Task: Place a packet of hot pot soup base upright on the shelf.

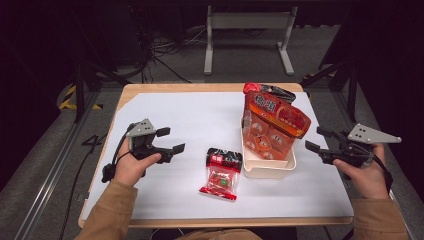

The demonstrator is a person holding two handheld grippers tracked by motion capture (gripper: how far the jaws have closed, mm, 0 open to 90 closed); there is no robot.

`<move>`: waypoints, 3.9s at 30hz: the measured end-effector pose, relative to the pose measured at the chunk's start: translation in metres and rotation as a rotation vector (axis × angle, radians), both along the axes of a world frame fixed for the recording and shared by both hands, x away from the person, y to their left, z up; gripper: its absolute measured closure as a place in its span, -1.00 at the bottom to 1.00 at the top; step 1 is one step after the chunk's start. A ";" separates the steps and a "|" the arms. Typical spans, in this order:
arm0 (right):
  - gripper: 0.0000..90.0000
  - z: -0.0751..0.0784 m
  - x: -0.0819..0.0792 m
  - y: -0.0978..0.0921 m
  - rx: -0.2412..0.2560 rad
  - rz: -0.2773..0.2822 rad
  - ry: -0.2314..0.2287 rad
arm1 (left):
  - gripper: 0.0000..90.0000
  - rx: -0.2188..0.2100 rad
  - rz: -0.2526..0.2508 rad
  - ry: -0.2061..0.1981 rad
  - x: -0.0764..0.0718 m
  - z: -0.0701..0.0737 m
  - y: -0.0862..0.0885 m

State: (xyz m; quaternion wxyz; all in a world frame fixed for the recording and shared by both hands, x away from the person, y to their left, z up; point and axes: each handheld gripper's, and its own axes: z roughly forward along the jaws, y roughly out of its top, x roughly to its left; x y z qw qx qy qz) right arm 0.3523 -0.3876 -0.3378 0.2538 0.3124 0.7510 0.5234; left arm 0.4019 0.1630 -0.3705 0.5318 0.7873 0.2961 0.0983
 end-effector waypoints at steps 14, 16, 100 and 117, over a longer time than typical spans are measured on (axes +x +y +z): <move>-0.12 -0.001 0.004 -0.004 -0.007 -0.005 0.003 | -0.86 0.010 -0.049 0.049 0.014 -0.013 -0.040; -0.12 -0.001 0.004 -0.004 -0.009 -0.002 0.004 | -0.85 0.002 -0.052 0.050 0.016 -0.015 -0.045; -0.08 -0.009 0.008 -0.004 -0.034 0.017 0.050 | 1.00 0.116 -0.194 0.274 0.051 -0.080 -0.098; -0.07 -0.007 0.008 -0.004 -0.024 0.012 0.044 | 1.00 0.094 -0.237 0.184 0.032 -0.031 -0.087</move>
